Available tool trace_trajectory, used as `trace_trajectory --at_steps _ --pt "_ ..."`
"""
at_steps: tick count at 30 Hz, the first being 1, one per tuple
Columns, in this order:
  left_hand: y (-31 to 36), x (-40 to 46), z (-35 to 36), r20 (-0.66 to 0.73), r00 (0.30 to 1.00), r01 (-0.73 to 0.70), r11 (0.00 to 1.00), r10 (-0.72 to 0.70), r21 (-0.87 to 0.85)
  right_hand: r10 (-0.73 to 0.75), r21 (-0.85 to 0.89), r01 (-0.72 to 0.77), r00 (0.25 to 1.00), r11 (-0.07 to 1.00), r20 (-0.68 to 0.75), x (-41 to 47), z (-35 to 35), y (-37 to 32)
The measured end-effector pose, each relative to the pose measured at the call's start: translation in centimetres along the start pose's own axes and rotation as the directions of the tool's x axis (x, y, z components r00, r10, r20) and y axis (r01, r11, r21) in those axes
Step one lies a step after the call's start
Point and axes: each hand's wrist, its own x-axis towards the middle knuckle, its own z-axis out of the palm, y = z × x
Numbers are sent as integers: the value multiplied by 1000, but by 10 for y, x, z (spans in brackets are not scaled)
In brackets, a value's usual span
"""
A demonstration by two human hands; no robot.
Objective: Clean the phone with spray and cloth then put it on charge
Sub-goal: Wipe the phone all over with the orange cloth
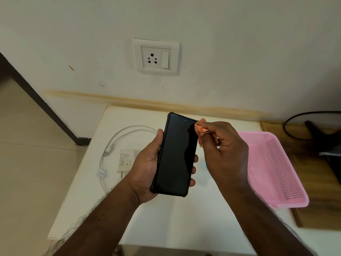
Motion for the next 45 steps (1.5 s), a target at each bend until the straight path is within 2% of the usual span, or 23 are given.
trace_trajectory --at_steps 9,23,31,35,38,42,45 --pt "4 -4 -1 5 1000 23 992 -24 126 -41 -1 41 997 999 -70 0 1 -2" --pt "-3 -2 1 -238 971 70 940 13 335 -81 59 81 997 995 -3 -4 6 -5" --pt "-5 0 0 -283 958 69 924 43 375 -194 -79 198 979 977 61 -7 7 -6" --pt "-7 2 2 -304 951 30 956 63 293 -270 -74 277 958 958 93 -10 9 -14" --pt "-7 4 0 -306 951 -4 996 33 93 -279 -39 288 948 957 153 -10 11 -20" --pt "0 0 3 -310 951 -49 996 23 -76 -301 34 303 917 953 263 -12 14 -28" --pt "1 -2 1 -306 951 -75 991 38 -111 -308 66 301 912 951 272 -13 14 -31"
